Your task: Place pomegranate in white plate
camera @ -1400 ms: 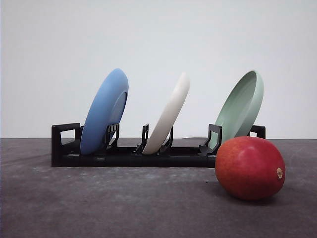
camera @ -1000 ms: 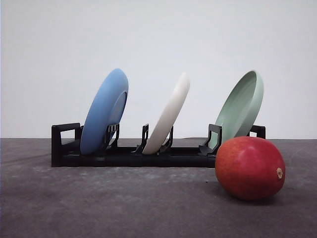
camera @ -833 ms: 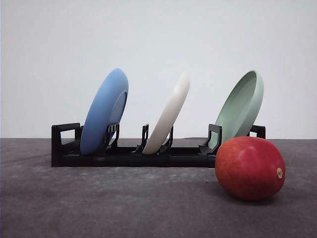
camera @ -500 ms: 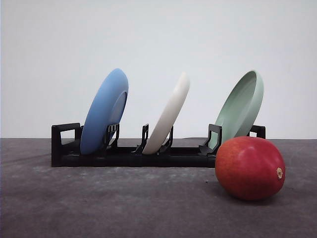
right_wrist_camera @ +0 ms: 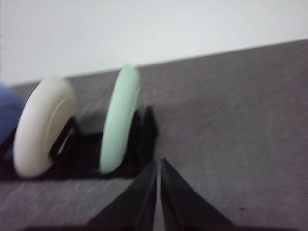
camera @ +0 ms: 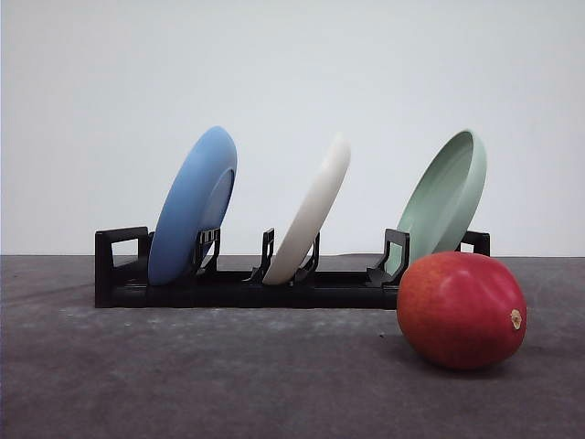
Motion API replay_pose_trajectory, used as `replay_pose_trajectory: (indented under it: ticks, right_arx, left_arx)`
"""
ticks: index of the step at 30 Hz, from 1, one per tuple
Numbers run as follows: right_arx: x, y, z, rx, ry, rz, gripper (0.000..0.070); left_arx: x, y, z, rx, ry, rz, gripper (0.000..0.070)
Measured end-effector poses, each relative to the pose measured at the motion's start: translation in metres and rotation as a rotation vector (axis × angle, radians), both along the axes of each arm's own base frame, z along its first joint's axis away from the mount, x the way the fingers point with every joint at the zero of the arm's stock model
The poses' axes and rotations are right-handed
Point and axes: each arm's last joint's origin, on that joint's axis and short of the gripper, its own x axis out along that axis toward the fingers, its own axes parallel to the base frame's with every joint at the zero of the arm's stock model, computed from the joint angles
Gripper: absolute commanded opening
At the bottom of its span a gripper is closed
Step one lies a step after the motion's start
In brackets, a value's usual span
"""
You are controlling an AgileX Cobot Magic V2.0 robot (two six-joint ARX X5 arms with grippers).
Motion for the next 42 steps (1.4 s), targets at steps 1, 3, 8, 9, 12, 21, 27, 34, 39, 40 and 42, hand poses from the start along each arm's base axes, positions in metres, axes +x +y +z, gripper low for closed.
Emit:
replay_pose_trajectory:
  ticks: [1, 3, 8, 9, 12, 21, 27, 34, 39, 40, 42]
  right_arx:
    - [0.003, 0.001, -0.001, -0.004, 0.017, 0.023, 0.0006]
    - [0.009, 0.002, -0.005, -0.016, 0.059, 0.068, 0.0006]
    - [0.022, 0.005, -0.012, -0.057, 0.137, 0.136, 0.0006]
    - [0.024, 0.006, -0.013, -0.066, 0.148, 0.152, 0.0006]
    - [0.028, 0.012, -0.015, -0.102, 0.158, 0.207, 0.0006]
    - [0.027, 0.035, -0.018, -0.204, 0.146, 0.403, 0.0006]
    - [0.025, 0.041, -0.018, -0.231, 0.129, 0.463, 0.0009]
    - [0.025, 0.041, -0.017, -0.233, 0.123, 0.463, 0.0339]
    - [0.025, 0.041, -0.016, -0.231, 0.109, 0.462, 0.0339]
    - [0.025, 0.041, -0.016, -0.232, 0.109, 0.462, 0.0339]
    - [0.025, 0.041, -0.016, -0.231, 0.109, 0.462, 0.0339]
  left_arx:
    - [0.002, 0.0, 0.002, 0.009, 0.023, -0.004, 0.0012]
    - [0.007, 0.0, 0.005, 0.024, 0.064, -0.03, 0.0012]
    - [0.02, -0.006, 0.005, 0.064, 0.126, -0.111, 0.0011]
    - [0.022, -0.008, 0.004, 0.072, 0.136, -0.132, 0.0011]
    - [0.028, -0.016, 0.001, 0.105, 0.163, -0.218, 0.0012]
    - [0.047, -0.041, 0.006, 0.161, 0.151, -0.415, 0.0012]
    - [0.059, -0.052, 0.006, 0.191, 0.176, -0.473, 0.0015]
    - [0.062, -0.054, 0.01, 0.193, 0.125, -0.482, 0.0433]
    - [0.062, -0.059, 0.012, 0.191, 0.104, -0.524, 0.043]
    - [0.061, -0.061, 0.012, 0.19, 0.094, -0.537, 0.043]
    - [0.062, -0.065, 0.013, 0.19, 0.078, -0.562, 0.0431]
